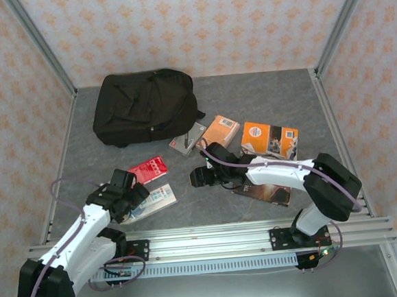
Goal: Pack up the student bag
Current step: Move the personal item from the bottom-center of the table.
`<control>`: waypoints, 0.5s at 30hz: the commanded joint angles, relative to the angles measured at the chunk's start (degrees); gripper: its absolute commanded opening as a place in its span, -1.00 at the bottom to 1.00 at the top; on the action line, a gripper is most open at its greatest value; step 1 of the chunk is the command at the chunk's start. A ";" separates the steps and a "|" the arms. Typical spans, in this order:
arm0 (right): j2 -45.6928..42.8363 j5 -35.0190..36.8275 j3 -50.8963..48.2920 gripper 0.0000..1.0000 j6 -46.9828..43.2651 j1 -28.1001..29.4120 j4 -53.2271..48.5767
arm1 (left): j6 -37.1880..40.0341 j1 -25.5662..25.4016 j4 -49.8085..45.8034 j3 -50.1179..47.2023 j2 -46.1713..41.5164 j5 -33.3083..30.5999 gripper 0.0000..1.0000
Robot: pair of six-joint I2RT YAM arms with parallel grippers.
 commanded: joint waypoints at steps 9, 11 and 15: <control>1.31 0.26 1.54 0.32 2.55 0.34 2.05 | -5.53 -11.10 22.61 1.12 3.72 11.58 0.92; 1.21 0.51 1.37 0.32 2.94 0.33 2.05 | -5.70 -13.32 23.31 2.50 4.33 11.34 0.92; 0.75 1.31 1.11 0.32 3.23 0.34 1.71 | -6.04 -16.98 24.87 4.98 5.45 11.07 0.92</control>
